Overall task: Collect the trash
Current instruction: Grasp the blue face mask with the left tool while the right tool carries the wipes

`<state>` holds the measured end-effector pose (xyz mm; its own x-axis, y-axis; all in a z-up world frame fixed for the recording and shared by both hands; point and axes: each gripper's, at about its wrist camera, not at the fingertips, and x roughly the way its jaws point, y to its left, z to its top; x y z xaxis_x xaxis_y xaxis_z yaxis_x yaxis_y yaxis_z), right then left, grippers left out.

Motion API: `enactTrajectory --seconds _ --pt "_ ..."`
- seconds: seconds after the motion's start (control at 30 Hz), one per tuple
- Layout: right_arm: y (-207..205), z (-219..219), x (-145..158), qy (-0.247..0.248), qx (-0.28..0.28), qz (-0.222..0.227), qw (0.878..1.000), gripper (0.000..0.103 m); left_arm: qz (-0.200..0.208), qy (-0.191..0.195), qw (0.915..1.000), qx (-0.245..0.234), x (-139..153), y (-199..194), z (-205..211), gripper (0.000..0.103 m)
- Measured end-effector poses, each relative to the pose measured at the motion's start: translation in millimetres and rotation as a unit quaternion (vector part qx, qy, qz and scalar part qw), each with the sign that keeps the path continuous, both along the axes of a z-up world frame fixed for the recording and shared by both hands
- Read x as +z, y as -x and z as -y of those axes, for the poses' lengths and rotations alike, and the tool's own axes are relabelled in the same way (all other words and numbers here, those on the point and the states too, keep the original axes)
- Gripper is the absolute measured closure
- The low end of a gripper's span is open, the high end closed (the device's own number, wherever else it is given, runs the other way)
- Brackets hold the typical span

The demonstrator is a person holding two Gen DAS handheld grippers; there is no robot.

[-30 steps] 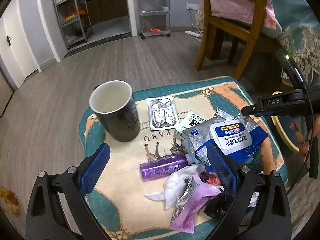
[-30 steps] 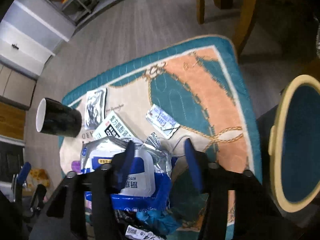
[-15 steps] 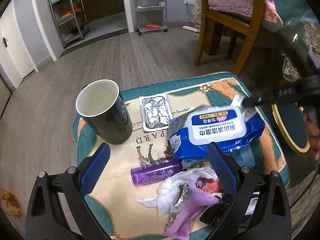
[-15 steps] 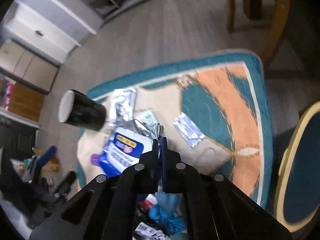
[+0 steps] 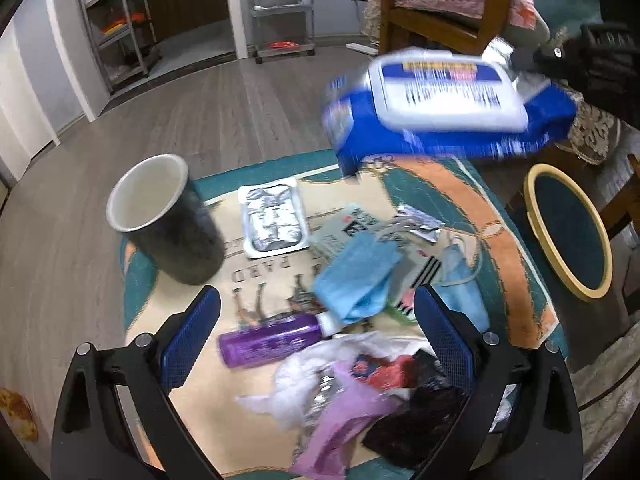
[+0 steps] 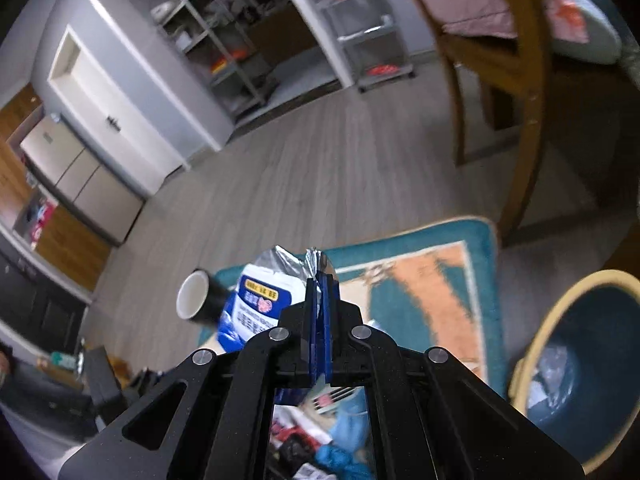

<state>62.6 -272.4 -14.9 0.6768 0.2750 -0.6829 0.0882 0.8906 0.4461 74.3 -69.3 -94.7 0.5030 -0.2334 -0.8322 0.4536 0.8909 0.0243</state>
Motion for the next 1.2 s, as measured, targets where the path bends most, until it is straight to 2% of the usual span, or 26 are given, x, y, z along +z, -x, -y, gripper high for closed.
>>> enactTrajectory --seconds 0.1,0.2,0.3,0.5,0.57,0.6,0.67,0.73,0.9,1.0,1.2 --pt "1 14 -3 0.012 -0.011 0.001 1.000 0.099 -0.002 -0.018 0.9997 -0.016 -13 -2 18 0.008" --pt "3 26 -9 0.015 -0.018 -0.005 1.000 0.099 -0.021 -0.032 0.9990 -0.023 -29 -10 28 0.009" --pt "7 35 -14 0.016 -0.023 -0.008 1.000 0.099 -0.044 -0.049 0.9975 -0.025 -44 -19 35 0.020" --pt "7 44 -21 0.025 -0.022 -0.018 0.999 0.100 -0.076 -0.067 0.9946 -0.020 -63 -29 42 0.053" --pt "9 45 -20 0.025 -0.022 -0.018 0.999 0.100 -0.085 -0.065 0.9940 -0.022 -66 -30 42 0.070" --pt "10 46 -20 0.026 -0.022 -0.018 0.999 0.099 -0.087 -0.065 0.9938 -0.023 -67 -30 42 0.073" --pt "12 46 -18 0.028 -0.020 -0.017 0.999 0.099 -0.082 -0.070 0.9938 -0.028 -66 -28 44 0.090" --pt "13 47 -18 0.034 -0.017 -0.016 0.999 0.099 -0.071 -0.074 0.9942 -0.032 -63 -29 44 0.097" --pt "21 51 -13 0.034 -0.016 -0.017 0.999 0.099 -0.036 -0.060 0.9973 -0.020 -40 -23 39 0.099" --pt "31 56 4 0.022 -0.020 -0.004 1.000 0.100 -0.023 -0.040 0.9988 -0.014 -24 -19 37 0.099" --pt "65 69 27 0.044 -0.048 0.017 0.998 0.099 0.020 -0.012 0.9994 -0.024 13 -3 44 0.100"
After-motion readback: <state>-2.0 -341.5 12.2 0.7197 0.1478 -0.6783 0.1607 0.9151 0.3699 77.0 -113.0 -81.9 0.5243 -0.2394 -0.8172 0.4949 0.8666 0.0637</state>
